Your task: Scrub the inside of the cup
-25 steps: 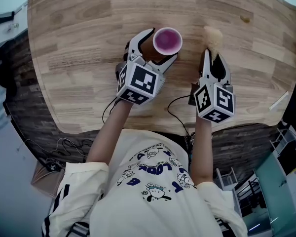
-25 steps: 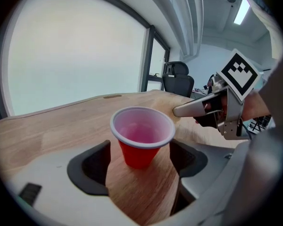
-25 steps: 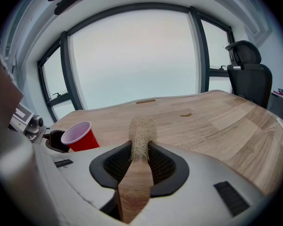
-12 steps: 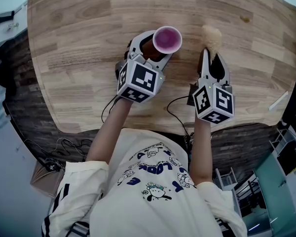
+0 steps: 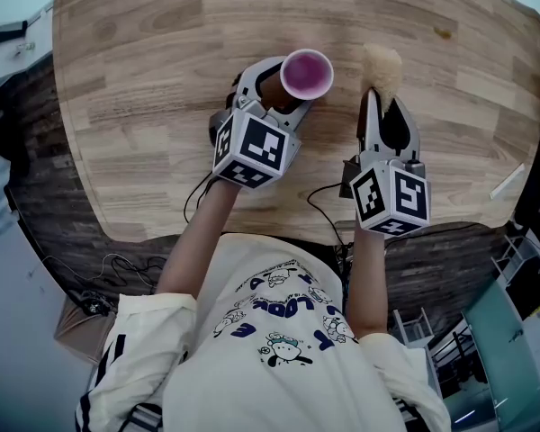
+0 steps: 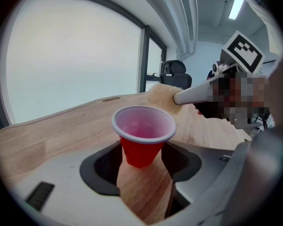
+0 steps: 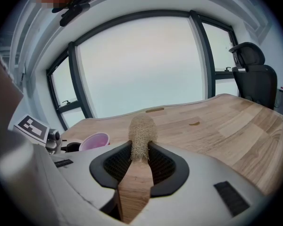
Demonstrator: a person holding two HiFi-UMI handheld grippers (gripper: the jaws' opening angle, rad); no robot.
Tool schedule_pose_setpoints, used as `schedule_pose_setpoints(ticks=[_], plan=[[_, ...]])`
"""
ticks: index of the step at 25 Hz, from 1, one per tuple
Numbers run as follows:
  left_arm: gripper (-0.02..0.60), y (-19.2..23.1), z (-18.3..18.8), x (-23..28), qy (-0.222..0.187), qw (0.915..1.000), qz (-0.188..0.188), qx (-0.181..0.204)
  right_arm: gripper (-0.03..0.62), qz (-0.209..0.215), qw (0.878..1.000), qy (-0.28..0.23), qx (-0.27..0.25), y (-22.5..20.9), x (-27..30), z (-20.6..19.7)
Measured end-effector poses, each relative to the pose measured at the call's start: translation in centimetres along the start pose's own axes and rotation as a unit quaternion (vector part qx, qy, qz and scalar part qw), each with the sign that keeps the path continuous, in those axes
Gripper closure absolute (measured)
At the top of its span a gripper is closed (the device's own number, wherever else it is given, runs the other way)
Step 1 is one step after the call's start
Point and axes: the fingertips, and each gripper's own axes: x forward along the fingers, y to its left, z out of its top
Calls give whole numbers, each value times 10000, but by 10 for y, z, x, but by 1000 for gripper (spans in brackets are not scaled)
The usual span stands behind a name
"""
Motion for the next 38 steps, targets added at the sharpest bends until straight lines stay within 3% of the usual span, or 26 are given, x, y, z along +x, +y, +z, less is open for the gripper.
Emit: schedule_pose_setpoints(ticks=[7,16,24,38], plan=[[299,-6,-3,-9,66,10000,33,47,496,687,9974,-45,-226,37,-20,16],[299,-9,5,-30,37,9987,230,447,497,1322,9838,179,-1201,73,-50,16],[299,-15,19,-52,-112,9963,480,700,497,1678,9687,300,-1806,98,-71,19],[302,-29,27,-99,-220,9908,810,1059,497,2155,9460,482,-2372,133,-110,12]])
